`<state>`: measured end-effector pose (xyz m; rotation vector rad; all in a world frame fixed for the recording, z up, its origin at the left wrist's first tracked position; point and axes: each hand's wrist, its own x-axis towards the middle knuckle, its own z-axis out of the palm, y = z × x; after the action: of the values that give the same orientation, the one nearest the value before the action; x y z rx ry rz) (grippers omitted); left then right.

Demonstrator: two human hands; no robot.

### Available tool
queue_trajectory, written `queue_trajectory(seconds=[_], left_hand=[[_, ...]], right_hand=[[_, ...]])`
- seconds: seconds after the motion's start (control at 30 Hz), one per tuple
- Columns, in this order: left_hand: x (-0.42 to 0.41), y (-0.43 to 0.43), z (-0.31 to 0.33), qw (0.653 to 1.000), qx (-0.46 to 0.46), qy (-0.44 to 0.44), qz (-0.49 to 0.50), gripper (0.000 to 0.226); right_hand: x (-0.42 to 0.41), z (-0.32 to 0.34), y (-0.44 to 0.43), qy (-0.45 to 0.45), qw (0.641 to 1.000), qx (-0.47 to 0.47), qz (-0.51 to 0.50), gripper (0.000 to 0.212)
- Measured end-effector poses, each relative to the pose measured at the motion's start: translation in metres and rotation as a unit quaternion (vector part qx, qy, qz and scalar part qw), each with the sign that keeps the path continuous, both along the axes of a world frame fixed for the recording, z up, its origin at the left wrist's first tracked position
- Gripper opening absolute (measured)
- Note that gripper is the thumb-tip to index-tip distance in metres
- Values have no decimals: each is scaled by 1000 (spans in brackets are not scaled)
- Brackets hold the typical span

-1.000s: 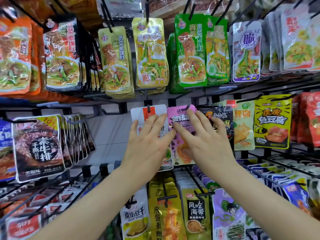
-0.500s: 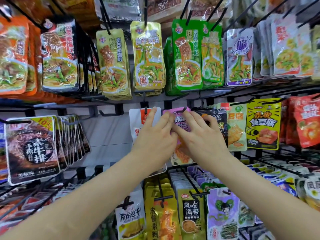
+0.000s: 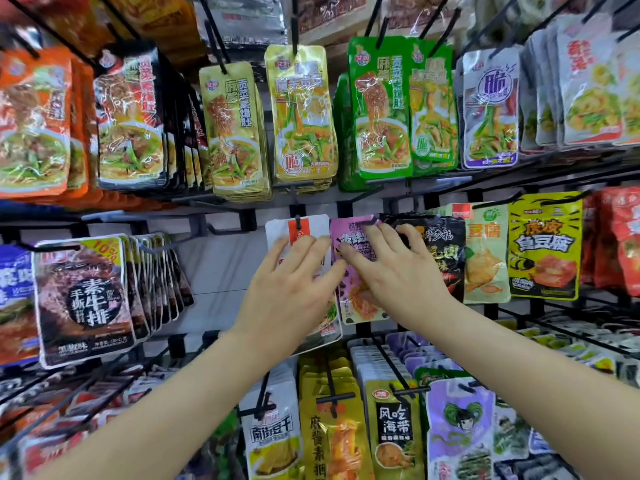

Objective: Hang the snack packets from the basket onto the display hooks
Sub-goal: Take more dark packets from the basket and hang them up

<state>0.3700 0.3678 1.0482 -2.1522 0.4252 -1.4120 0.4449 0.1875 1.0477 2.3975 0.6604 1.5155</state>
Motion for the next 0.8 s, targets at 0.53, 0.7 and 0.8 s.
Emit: queue_trajectory(seconds=[0.53, 0.7, 0.8], left_hand=[[13, 5, -8, 996, -48, 59, 44, 78], [6, 6, -7, 995, -65, 73, -2, 73], [-1, 5, -6, 993, -82, 80, -34, 65]], right_hand=[[-4, 5, 9, 23, 999, 21, -23, 80], [-20, 5, 3, 32, 999, 24, -7, 75], [-40, 8, -4, 32, 999, 33, 24, 59]])
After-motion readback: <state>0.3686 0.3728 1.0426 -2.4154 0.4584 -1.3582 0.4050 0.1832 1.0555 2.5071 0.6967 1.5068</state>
